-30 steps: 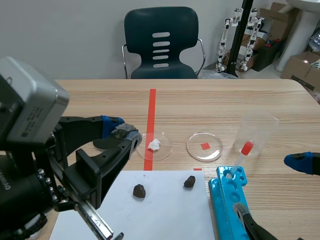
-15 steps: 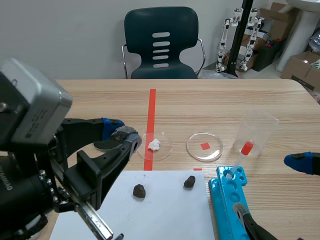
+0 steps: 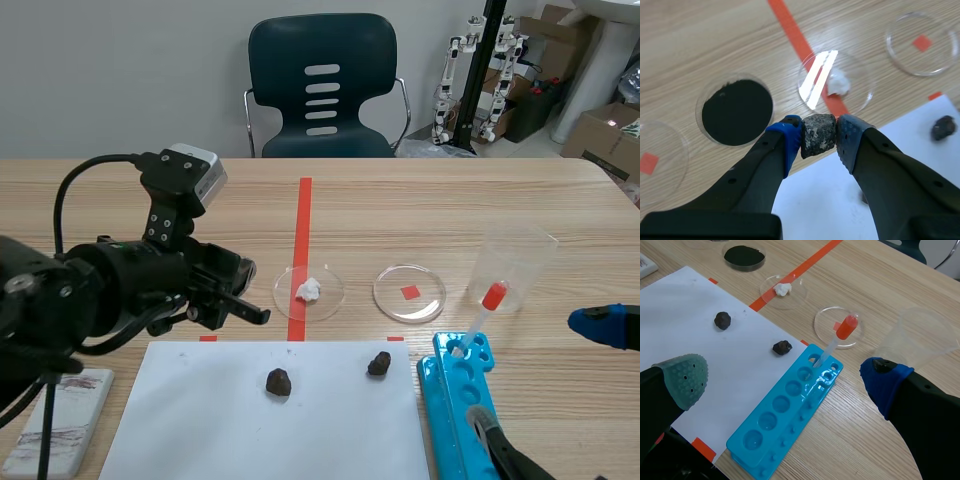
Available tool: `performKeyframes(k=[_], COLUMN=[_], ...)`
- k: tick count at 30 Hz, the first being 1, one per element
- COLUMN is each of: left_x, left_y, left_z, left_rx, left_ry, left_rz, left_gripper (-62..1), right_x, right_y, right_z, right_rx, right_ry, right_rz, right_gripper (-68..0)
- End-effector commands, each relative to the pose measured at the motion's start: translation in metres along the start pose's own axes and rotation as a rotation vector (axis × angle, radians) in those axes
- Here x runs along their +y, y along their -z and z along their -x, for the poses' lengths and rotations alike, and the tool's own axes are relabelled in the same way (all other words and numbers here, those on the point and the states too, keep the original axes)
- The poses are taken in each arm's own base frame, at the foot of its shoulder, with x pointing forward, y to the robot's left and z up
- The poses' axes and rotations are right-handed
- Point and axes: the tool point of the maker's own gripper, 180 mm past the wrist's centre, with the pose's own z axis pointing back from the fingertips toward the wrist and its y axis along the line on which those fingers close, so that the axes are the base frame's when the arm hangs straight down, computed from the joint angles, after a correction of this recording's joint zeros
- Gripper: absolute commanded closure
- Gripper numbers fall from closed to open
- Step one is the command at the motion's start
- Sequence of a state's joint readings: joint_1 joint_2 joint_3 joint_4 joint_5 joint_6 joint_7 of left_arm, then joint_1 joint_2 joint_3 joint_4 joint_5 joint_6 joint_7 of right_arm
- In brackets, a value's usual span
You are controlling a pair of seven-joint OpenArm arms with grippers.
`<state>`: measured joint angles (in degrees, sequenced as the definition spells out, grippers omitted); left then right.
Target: Lower the mineral onto the iron filings and hold still
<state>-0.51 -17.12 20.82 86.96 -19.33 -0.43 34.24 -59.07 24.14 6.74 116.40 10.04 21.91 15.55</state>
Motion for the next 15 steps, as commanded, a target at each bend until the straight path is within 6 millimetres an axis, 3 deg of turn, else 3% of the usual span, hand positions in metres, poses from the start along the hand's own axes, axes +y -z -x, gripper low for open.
performKeyframes(k=[1,6,15], left_x=[0.004,0.030,0.061], left_y=[0.005,0.037,0.068], left_z=[-0.022,-0.023,-0.015], left_rx=[-0.037,0.071,0.212], left_ry=[-0.020,-0.106,-0.204], left_rz=[-0.008,-0.093,-0.168], left_gripper=[-11.5,-11.6,-11.5], right_x=[-0.003,-0.003,-0.003], right_y=[0.000,0.000,0.000], right_z=[-0.005,-0.005,-0.005], right_rx=[-0.022,-0.022,-0.022], right_ry=[0.002,0.002,0.002], right_rz=[0.006,0.006,0.006], right_gripper=[-64.7,-64.7,-64.7])
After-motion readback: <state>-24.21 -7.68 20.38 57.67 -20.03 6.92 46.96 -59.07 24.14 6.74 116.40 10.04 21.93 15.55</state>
